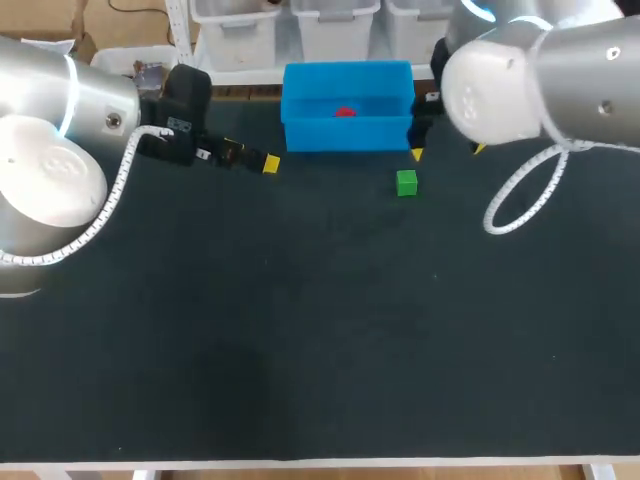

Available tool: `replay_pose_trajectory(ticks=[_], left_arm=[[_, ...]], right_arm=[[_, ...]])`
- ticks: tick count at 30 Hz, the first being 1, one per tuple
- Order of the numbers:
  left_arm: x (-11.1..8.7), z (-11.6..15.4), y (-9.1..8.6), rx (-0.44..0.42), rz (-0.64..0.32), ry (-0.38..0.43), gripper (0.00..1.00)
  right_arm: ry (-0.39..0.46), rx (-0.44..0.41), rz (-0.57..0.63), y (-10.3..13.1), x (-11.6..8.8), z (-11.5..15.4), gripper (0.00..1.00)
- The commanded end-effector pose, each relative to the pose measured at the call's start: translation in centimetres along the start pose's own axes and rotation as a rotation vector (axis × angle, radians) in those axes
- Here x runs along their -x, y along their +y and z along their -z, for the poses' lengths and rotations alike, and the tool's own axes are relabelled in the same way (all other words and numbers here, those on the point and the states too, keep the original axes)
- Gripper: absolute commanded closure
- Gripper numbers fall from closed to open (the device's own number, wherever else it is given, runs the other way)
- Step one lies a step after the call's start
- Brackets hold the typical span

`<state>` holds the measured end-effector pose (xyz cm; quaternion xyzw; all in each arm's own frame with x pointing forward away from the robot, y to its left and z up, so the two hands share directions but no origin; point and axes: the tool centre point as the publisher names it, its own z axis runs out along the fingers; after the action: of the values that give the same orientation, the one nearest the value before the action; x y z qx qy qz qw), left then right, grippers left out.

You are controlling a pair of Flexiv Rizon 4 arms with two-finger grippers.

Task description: Use the left arm to pick the red cube and place it into the blue plastic box first, then use the right arm to grasp the green cube and put it into the same blue plastic box after the first action is fully finished.

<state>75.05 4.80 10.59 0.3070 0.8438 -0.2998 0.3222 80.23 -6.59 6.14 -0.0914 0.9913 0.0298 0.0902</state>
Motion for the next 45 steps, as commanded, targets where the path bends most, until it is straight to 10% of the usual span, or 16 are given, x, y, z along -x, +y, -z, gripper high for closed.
replay_pose_trajectory(ticks=[1,25,31,45], left_arm=[[-0.2,0.1,0.0,-0.003,-0.002,-0.010,0.00],[-0.2,0.1,0.0,-0.003,-0.002,-0.010,0.00],[-0.2,0.1,0.0,-0.003,-0.002,-0.010,0.00],[-0.2,0.1,0.0,-0.003,-0.002,-0.010,0.00]], right_arm=[[0.030,-0.004,0.023,1.6,0.8,-1.3,0.00],[0.108,0.004,0.069,4.6,0.1,-5.4,0.29],[0.105,-0.007,0.066,4.8,0.0,-5.6,0.49],[0.095,-0.035,0.048,4.5,-0.2,-6.6,0.54]])
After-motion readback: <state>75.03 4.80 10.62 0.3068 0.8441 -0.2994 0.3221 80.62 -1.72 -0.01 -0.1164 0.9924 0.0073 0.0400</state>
